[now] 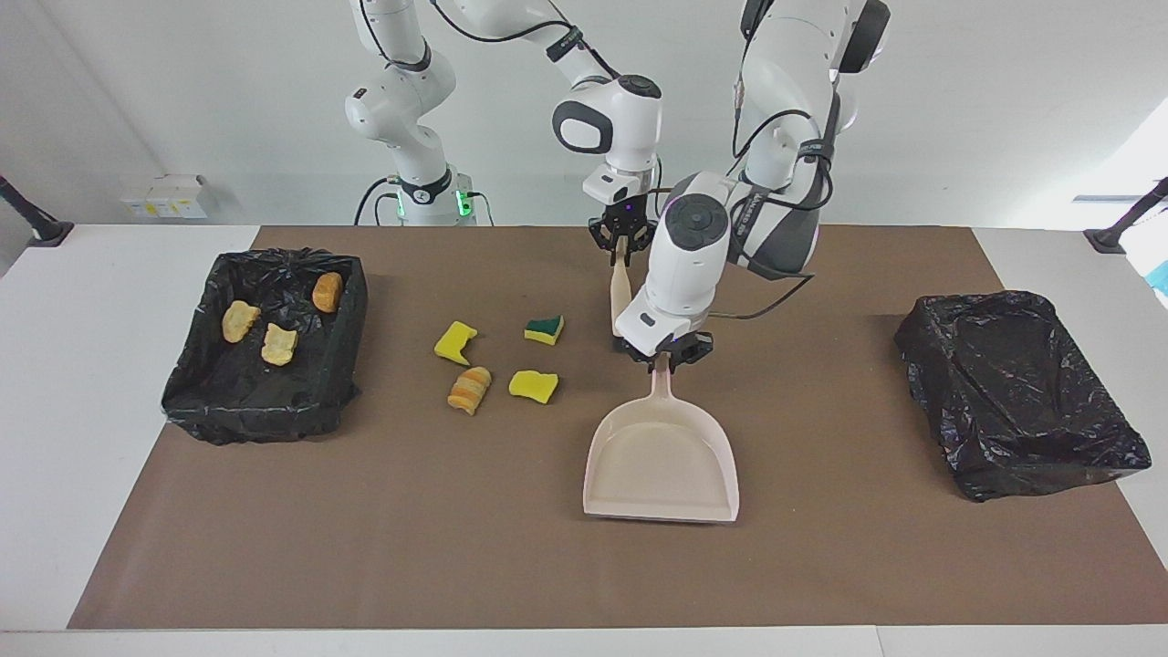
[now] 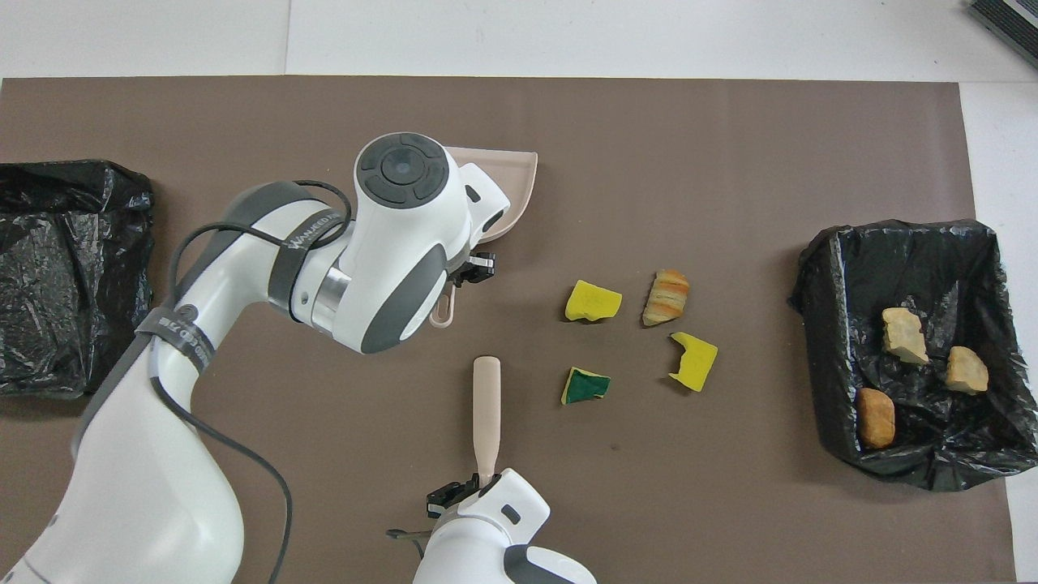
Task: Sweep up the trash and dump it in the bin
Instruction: 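Grasp the dustpan with the left gripper while the right gripper grasps the brush, then place the dustpan with the left gripper while the right gripper lowers the brush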
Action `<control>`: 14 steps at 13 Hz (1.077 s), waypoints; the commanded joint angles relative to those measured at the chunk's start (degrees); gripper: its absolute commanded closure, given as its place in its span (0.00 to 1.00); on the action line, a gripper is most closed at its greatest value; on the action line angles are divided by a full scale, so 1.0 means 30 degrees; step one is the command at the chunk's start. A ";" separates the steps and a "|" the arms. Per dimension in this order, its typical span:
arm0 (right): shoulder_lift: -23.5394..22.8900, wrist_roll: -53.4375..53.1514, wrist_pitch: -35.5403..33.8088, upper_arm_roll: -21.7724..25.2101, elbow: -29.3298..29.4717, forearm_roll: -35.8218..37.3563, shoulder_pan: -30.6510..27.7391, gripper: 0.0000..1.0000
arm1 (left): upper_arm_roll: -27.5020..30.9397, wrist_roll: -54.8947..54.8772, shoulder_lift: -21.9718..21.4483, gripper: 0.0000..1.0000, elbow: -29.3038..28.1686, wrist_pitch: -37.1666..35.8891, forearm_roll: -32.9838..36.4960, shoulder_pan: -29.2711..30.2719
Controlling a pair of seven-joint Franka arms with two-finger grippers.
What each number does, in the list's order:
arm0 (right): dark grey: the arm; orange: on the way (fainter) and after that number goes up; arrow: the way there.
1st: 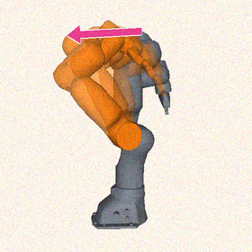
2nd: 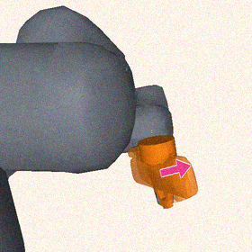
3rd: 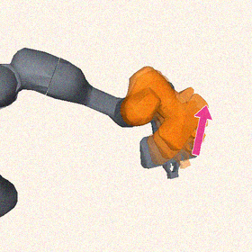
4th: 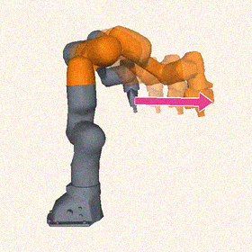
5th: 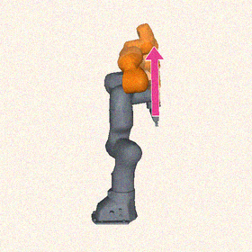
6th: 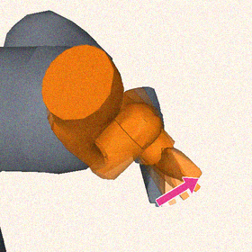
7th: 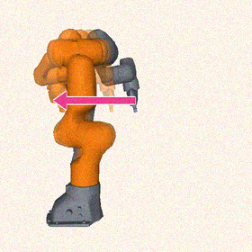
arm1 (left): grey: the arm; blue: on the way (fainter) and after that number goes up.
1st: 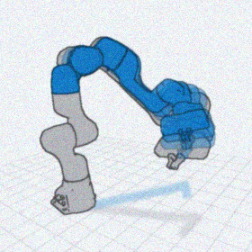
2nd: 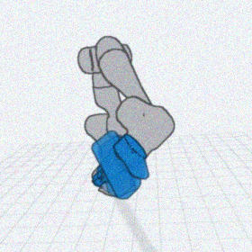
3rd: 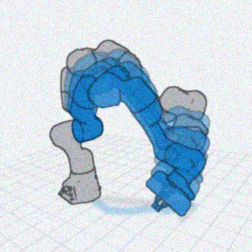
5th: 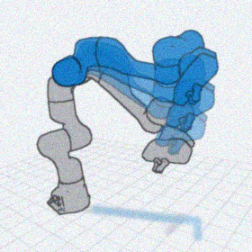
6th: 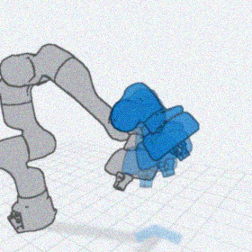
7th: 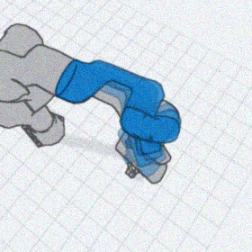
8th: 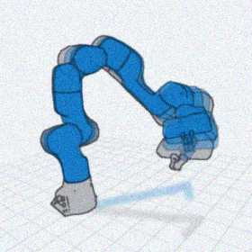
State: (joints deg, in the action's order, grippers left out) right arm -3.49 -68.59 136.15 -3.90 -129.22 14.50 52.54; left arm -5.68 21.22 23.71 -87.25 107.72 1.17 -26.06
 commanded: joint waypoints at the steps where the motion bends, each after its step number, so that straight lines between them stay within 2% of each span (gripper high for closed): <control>1: 0.0340 -0.0076 -0.0703 -0.0018 0.0797 0.0469 -0.0869 1.00 | 0.0250 -0.5491 -0.0488 1.00 0.0957 -0.2034 0.0343 0.1093; 3: 0.1537 0.1323 -0.1813 0.0097 0.0887 0.0411 -0.1952 1.00 | 0.0281 -1.3972 -0.1831 1.00 0.0668 -0.2594 0.0284 0.2238; 4: 0.2182 0.2549 -0.2806 0.0156 0.1003 0.0236 -0.2741 1.00 | 0.0455 -1.7092 -0.2389 1.00 0.0434 -0.2742 0.0284 0.2823; 6: 0.2919 0.5681 -0.5148 0.0157 0.1499 0.0147 -0.4615 1.00 | 0.0486 -2.0827 -0.2891 1.00 -0.0180 -0.2889 0.0284 0.3559; 9: 0.3067 0.9233 -0.7320 0.0215 0.2115 0.0205 -0.6816 1.00 | 0.0691 -2.6795 -0.3331 1.00 -0.1236 -0.2569 0.0284 0.5051; 11: 0.3067 1.0176 -0.8205 0.0215 0.1886 0.0469 -0.8366 1.00 | 0.0692 -2.8575 -0.4060 1.00 -0.3218 -0.2015 0.0400 0.5203; 12: 0.3096 1.0527 -0.8381 0.0215 0.1535 0.0469 -0.9157 1.00 | 0.0634 -2.8549 -0.4876 1.00 -0.5232 -0.0329 0.0981 0.4970; 14: 0.4348 1.1873 -0.6930 0.0215 -0.0885 0.1253 -1.0624 1.00 | 0.0662 -2.8315 -0.6314 1.00 -0.8519 0.2023 0.1104 0.3801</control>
State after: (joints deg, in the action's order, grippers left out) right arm 5.73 -36.00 111.77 -2.54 -125.48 15.48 24.18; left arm -3.96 -63.65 11.93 -101.21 107.46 3.02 -11.61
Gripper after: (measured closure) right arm 0.749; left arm 0.687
